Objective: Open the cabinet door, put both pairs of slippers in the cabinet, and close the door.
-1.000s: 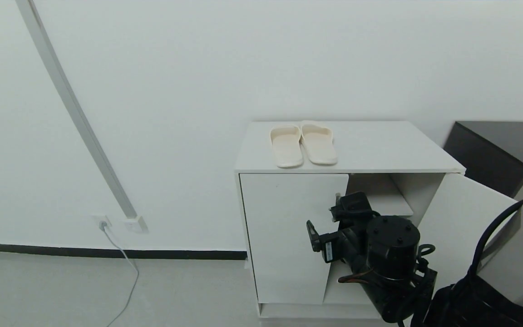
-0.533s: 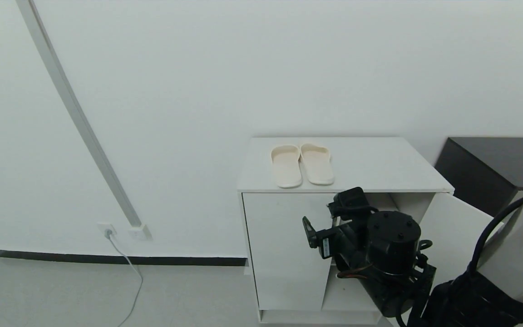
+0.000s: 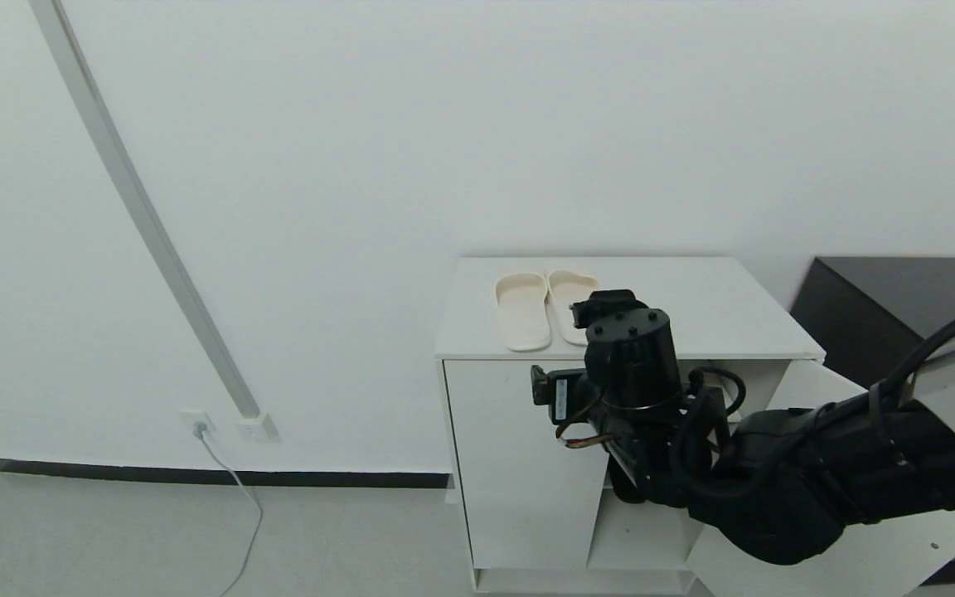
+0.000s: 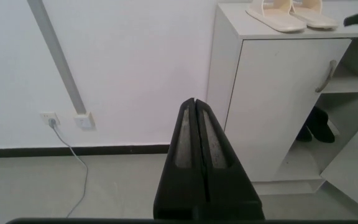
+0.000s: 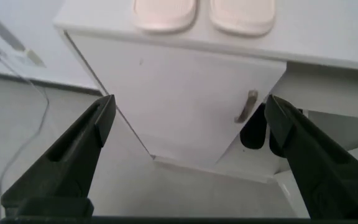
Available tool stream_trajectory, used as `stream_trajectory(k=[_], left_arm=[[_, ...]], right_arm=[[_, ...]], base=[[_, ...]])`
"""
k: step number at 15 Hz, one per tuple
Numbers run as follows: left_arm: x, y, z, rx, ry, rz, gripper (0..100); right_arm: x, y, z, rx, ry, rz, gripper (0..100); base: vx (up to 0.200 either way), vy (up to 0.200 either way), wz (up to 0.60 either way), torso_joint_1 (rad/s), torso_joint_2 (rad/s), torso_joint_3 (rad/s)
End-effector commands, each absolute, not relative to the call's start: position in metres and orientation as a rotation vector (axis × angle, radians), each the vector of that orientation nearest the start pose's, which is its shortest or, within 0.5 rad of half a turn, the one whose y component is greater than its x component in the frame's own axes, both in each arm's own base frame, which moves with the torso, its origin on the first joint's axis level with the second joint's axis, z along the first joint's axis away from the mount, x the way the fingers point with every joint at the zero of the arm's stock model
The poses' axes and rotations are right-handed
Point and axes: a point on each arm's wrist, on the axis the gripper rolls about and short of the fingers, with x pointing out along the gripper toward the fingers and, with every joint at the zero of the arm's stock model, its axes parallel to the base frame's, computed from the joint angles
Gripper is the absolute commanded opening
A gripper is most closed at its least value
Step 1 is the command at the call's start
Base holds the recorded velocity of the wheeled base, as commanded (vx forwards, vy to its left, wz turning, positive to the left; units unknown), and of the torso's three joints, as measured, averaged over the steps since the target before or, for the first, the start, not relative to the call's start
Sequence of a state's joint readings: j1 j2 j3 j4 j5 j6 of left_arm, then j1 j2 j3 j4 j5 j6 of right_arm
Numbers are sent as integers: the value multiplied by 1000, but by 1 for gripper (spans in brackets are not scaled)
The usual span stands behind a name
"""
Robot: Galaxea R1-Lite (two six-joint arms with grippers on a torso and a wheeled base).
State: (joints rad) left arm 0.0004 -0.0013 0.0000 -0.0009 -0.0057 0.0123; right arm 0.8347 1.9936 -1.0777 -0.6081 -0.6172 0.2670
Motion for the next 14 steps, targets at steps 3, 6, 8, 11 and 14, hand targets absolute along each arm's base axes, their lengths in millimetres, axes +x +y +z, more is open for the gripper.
stream_trajectory(k=[3,6,8,11,14], left_arm=[[-23,0,76,12,-2,-6,0],[-23,0,76,12,-2,-5,0],[-23,0,76,12,-2,-5,0],[-23,0,76,12,-2,-6,0],[-23,0,75,12,0,-5,0]], right_arm=[[270,279,150,72,237,174,100],[274,281,144,59,210,164,100],[273,280,142,41,205,167,100],[275,279,139,38,211,171,100],[282,282,129,26,230,179,100]], base=[[133,0,0,2,0,0],[200,0,0,-4,-2,-1],[200,0,0,2,2,7],[200,0,0,9,1,-4],[200,0,0,-2,1,1]])
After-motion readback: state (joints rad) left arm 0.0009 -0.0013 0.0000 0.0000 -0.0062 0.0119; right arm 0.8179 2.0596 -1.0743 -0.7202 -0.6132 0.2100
